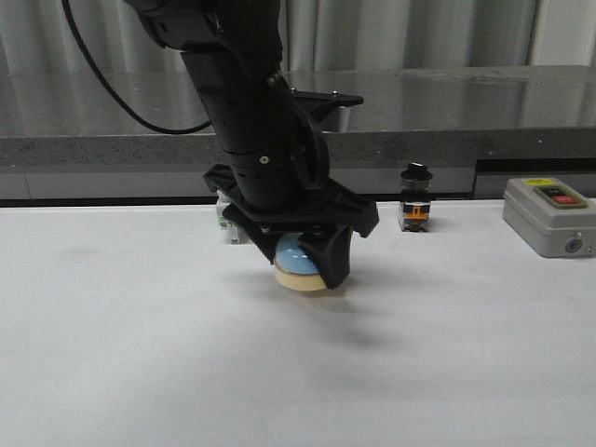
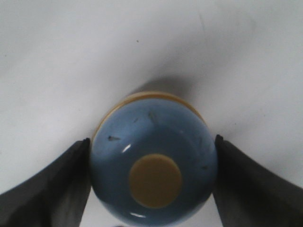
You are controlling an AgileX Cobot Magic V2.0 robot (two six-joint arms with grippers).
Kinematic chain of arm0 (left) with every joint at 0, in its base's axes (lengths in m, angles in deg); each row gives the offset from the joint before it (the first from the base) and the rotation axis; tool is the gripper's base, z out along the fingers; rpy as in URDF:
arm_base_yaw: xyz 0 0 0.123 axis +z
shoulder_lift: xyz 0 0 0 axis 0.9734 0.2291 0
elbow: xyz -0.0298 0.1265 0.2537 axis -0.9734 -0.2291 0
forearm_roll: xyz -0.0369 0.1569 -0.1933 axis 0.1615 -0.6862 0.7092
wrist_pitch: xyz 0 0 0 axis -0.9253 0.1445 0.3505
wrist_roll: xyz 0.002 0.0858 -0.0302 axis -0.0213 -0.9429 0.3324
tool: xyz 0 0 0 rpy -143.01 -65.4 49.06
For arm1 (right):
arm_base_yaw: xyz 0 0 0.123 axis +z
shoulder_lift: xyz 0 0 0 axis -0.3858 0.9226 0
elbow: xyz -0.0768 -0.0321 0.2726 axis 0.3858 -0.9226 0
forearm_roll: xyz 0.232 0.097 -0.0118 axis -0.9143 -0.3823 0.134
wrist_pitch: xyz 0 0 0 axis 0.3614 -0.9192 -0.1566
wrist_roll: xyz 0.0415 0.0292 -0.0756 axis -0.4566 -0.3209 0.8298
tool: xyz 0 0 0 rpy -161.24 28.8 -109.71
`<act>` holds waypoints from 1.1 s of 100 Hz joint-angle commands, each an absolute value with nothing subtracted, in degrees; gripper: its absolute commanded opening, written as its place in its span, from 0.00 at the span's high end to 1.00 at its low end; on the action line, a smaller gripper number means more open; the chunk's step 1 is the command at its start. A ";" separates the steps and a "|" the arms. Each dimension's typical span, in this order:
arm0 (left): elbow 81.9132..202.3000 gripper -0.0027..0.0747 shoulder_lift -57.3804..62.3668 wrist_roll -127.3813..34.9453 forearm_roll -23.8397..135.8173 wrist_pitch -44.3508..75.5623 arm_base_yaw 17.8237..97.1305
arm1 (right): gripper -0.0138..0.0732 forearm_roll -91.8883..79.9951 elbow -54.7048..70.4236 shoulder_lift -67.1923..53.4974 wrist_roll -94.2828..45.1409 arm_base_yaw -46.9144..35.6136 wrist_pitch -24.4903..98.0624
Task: Place and press bell with both arms
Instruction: 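Carry the blue bell with the left gripper to the table center, then set the bell down, open the left gripper and lift away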
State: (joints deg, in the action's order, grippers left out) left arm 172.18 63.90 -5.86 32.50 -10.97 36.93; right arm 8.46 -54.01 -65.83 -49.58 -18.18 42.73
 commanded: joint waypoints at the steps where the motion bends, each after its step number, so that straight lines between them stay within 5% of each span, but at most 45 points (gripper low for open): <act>1: 174.16 0.72 61.23 -5.97 33.22 -8.89 36.40 | 0.91 9.09 -53.21 -66.89 -49.50 -18.52 47.47; 24: 174.16 0.69 62.71 -5.97 34.11 -10.41 36.40 | 0.91 9.09 -53.21 -66.89 -49.50 -18.52 47.47; 50: 174.16 0.29 62.71 -8.95 36.59 -10.41 36.40 | 0.91 9.09 -53.21 -66.89 -49.50 -18.52 47.47; 64: 174.16 0.17 62.71 -8.95 37.31 -10.41 36.40 | 0.91 9.09 -53.21 -66.89 -49.50 -18.52 47.47; 110: 174.16 0.15 56.48 -8.84 37.75 -11.25 36.40 | 0.91 9.09 -53.21 -66.89 -49.50 -18.52 47.47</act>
